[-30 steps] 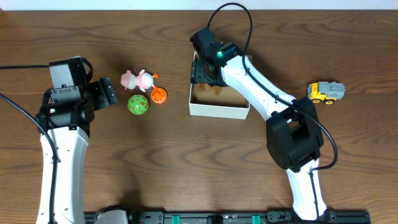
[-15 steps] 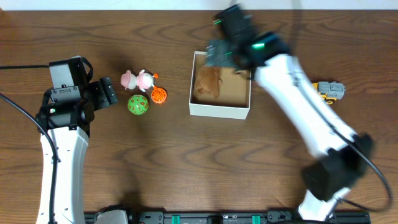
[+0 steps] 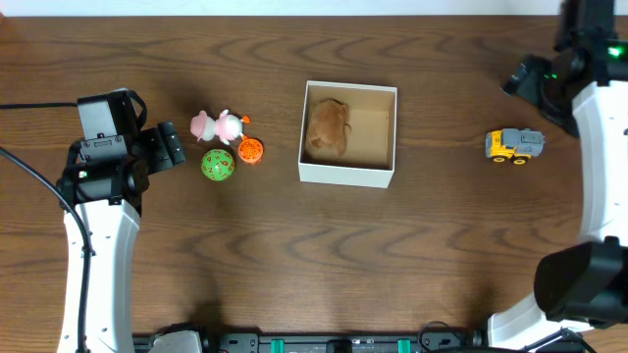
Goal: Pack container
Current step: 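Release the bear and move the right gripper to the toy truck, then lower the right gripper onto the yellow-grey truck and grasp it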
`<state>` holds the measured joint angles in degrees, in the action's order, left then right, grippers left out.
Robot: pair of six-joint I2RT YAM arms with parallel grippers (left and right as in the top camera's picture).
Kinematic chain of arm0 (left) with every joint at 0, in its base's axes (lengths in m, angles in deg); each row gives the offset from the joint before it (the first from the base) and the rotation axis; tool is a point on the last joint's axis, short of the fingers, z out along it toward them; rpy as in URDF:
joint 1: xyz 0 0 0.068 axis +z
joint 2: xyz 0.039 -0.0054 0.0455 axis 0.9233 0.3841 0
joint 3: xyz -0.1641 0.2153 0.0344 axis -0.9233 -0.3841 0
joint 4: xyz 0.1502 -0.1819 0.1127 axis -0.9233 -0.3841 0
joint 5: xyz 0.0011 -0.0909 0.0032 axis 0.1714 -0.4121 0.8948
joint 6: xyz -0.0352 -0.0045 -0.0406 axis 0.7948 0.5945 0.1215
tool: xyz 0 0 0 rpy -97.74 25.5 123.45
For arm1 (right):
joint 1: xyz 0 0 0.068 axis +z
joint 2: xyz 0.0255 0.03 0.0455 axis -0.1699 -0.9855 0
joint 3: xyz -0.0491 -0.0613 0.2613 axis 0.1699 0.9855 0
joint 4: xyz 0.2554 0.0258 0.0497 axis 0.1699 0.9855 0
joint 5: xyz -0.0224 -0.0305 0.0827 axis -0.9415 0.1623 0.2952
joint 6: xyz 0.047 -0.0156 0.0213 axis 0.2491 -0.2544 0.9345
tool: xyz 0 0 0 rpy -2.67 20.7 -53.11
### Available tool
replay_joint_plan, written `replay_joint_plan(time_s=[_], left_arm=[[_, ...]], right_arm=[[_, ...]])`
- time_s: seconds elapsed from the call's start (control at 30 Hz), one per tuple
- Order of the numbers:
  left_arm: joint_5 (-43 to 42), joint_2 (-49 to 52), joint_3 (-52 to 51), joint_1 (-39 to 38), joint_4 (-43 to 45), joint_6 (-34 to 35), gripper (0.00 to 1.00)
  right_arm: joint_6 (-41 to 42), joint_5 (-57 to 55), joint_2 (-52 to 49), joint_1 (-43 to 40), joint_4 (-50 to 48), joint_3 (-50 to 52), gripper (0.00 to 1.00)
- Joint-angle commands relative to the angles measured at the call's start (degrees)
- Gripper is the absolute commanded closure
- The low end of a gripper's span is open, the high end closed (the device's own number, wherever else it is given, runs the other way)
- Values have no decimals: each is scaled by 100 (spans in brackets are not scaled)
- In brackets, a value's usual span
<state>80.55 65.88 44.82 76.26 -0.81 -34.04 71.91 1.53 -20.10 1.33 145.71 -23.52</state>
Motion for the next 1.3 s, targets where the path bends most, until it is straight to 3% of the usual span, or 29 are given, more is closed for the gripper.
replay_joint_plan(time_s=[0.0, 0.07, 0.2, 0.37, 0.43, 0.57, 0.67, 0.9, 1.27], left_arm=[[7, 7, 116, 20, -15, -31, 2], [7, 7, 116, 20, -15, -31, 2], [7, 7, 116, 20, -15, -31, 2], [7, 7, 116, 20, -15, -31, 2], [7, 7, 116, 20, -15, -31, 2], [7, 7, 116, 20, -15, -31, 2], [7, 7, 116, 20, -15, -31, 2], [7, 7, 116, 20, -15, -31, 2], [7, 7, 116, 20, -15, -31, 2]], right_arm=[[57, 306, -107, -264, -166, 481, 12], [249, 350, -107, -376, -411, 780, 5], [293, 345, -107, -501, -999, 1327, 2], [332, 520, -111, -592, -1499, 1867, 7], [649, 518, -116, -595, -1482, 1998, 11], [1641, 450, -116, -597, -1622, 2288, 2], [2393, 503, -116, -595, -2011, 2579, 1], [2481, 870, -118, -592, -2920, 2761, 1], [2959, 907, -376, -619, -3152, 2761, 2]])
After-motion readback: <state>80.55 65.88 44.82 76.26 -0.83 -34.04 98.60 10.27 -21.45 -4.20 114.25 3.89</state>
